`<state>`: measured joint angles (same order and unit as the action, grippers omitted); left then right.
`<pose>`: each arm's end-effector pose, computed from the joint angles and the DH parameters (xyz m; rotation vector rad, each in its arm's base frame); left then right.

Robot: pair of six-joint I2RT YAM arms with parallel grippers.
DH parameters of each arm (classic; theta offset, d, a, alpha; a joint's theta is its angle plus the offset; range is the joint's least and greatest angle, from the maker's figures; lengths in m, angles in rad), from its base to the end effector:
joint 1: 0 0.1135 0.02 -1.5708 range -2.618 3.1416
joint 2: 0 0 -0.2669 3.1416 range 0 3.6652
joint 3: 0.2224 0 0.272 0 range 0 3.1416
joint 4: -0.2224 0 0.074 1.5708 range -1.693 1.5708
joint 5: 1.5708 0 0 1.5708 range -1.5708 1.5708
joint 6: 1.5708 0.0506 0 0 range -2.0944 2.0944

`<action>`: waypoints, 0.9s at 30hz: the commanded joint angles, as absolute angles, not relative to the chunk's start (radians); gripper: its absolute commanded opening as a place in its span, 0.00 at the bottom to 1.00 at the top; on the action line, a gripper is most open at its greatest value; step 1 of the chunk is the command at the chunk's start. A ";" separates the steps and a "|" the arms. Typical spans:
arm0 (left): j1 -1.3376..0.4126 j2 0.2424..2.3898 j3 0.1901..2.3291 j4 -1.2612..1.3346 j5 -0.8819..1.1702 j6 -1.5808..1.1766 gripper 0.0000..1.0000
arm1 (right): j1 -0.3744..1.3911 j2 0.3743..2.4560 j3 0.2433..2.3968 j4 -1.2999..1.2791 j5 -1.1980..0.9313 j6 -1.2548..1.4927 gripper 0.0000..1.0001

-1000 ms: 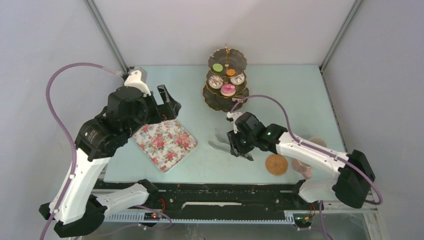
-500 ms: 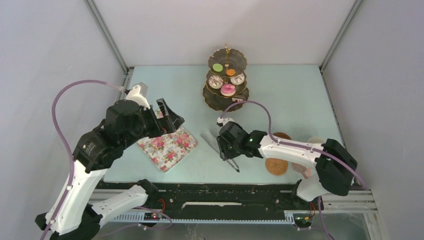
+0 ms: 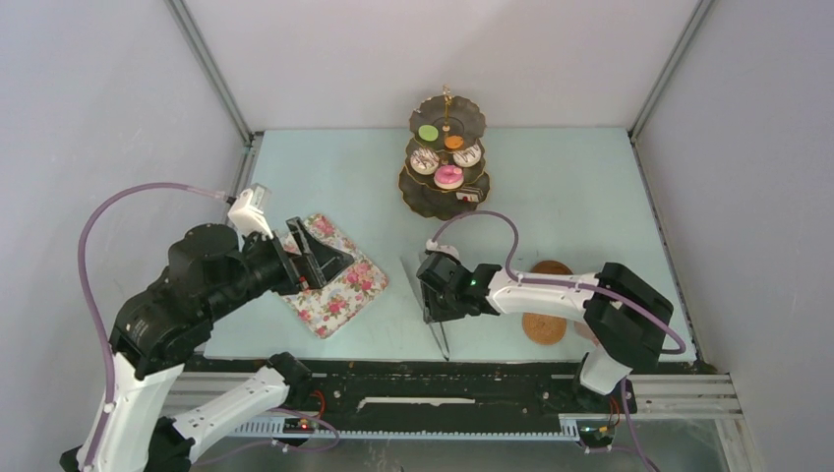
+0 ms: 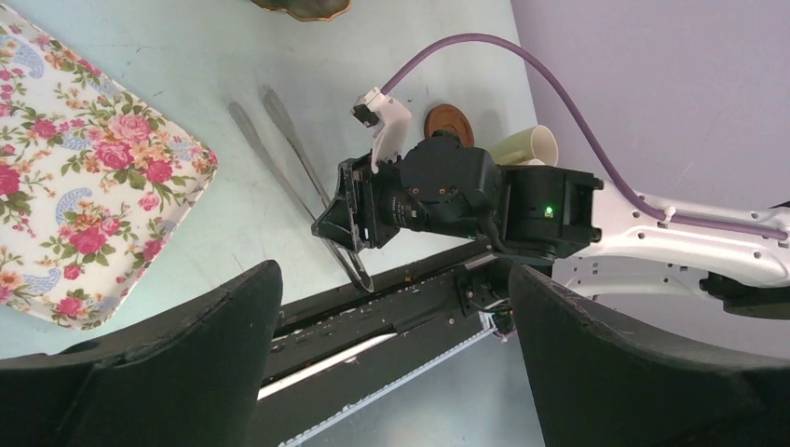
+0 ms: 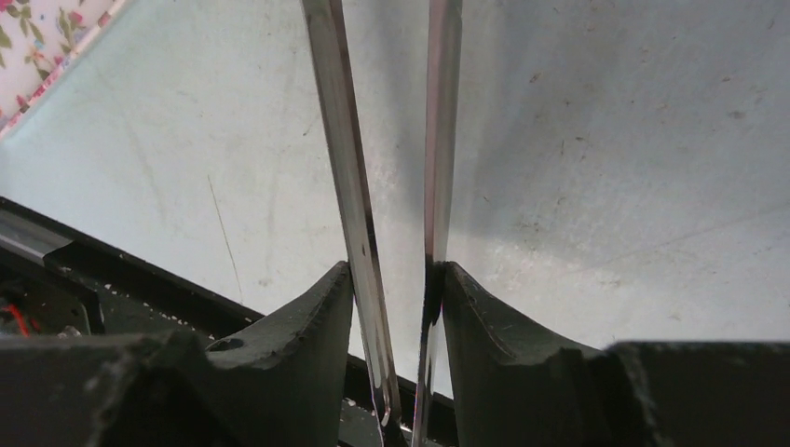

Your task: Serve the afternoon tea

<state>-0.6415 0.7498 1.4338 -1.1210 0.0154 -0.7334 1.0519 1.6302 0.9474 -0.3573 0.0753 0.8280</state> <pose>0.0839 -0.0636 0.4568 -0.0871 2.1214 -0.8703 0.1732 0.2955 0.1517 -0.2761 2.7052 0.5363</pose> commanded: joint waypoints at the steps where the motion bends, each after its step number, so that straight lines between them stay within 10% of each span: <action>1: -0.647 0.715 1.479 -1.141 0.028 -0.709 0.98 | 1.101 1.605 1.038 -0.378 0.197 0.862 0.41; 27: -0.647 0.737 1.721 -1.399 -0.082 -0.559 0.98 | 1.130 2.194 1.756 -0.278 -0.023 0.622 0.41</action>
<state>-0.6415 0.7116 1.6691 -1.3487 -0.0345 -0.6193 1.1465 2.1273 1.6821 -0.2913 0.0460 0.6338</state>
